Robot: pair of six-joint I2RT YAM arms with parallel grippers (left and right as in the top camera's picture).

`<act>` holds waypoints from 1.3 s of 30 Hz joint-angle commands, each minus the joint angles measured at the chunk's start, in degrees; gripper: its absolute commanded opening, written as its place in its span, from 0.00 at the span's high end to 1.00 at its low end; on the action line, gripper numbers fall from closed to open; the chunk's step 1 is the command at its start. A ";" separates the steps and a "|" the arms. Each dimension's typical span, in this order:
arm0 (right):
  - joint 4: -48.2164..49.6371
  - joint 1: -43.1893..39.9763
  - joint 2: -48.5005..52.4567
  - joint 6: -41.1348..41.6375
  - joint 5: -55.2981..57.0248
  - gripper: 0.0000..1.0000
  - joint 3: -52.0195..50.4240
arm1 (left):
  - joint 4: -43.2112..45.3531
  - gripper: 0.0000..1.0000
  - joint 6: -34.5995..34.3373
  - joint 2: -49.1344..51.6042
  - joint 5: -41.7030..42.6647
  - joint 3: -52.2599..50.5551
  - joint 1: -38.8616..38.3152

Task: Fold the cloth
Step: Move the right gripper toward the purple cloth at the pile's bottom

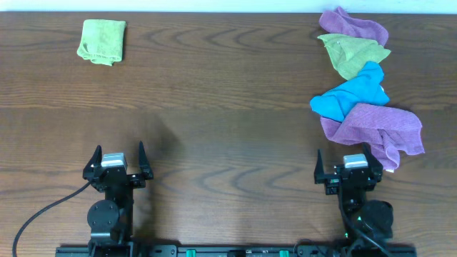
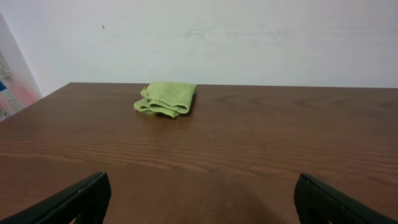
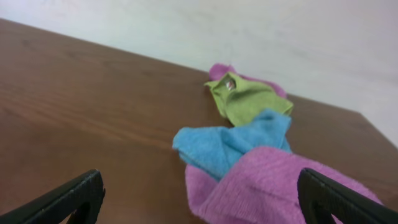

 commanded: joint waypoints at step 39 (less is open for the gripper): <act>-18.78 -28.44 71.30 29.33 -14.84 0.01 44.17 | -2.82 0.05 0.63 -0.37 -2.49 -0.85 0.24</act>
